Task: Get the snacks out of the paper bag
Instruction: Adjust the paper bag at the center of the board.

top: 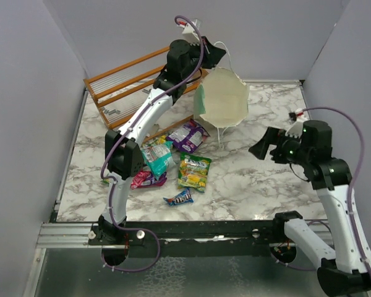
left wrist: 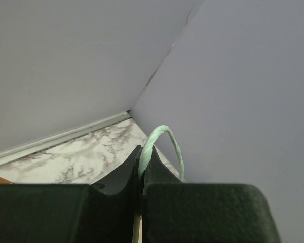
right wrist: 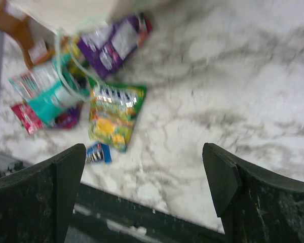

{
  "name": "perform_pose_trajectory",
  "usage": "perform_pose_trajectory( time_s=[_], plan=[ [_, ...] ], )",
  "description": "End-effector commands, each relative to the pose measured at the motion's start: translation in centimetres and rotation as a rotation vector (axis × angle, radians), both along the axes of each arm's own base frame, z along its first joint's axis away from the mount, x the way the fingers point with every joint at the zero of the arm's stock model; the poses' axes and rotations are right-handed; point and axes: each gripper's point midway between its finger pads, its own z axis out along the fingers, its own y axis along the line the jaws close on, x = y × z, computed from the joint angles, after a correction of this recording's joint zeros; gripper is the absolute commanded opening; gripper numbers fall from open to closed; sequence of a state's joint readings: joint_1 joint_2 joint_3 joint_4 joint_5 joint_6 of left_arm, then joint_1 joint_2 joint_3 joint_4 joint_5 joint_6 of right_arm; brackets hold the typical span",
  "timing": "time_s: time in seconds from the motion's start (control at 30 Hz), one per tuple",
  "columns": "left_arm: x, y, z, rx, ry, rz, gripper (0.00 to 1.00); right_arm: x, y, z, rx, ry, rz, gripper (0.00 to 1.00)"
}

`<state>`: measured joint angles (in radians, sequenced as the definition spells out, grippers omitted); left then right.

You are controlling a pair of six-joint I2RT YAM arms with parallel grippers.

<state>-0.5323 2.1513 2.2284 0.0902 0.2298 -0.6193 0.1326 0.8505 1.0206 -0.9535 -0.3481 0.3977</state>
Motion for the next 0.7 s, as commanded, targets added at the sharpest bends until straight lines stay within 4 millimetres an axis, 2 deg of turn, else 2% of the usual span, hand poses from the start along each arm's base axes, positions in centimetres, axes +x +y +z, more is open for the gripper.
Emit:
perform_pose_trajectory(
  time_s=[0.0,0.17,0.27,0.33,0.43,0.57,0.67],
  plan=[
    [-3.8,-2.5,3.3,-0.133,0.003,-0.187,0.0,3.0,-3.2,9.8,-0.049,-0.379,-0.2,0.99],
    [-7.8,-5.5,5.2,-0.183,0.005,-0.262,0.0,3.0,-5.4,17.7,-0.101,-0.634,-0.282,0.99],
    [-8.9,-6.9,5.2,-0.215,0.031,-0.272,0.0,2.3,-6.1,21.0,-0.128,-0.748,-0.296,0.99],
    [-8.9,-7.4,4.7,-0.248,0.081,-0.266,0.0,1.9,-6.3,22.4,-0.137,-0.793,-0.3,0.99],
    [-8.5,-7.6,3.6,-0.293,0.123,-0.263,0.0,1.7,-6.5,22.9,-0.145,-0.812,-0.305,0.99],
    [-7.6,-7.7,1.8,-0.302,0.173,-0.241,0.0,1.9,-6.3,22.2,-0.147,-0.8,-0.292,0.99],
    [-6.9,-7.0,0.6,-0.322,0.202,-0.226,0.0,2.0,-6.2,21.9,-0.149,-0.803,-0.282,0.99]
  ],
)
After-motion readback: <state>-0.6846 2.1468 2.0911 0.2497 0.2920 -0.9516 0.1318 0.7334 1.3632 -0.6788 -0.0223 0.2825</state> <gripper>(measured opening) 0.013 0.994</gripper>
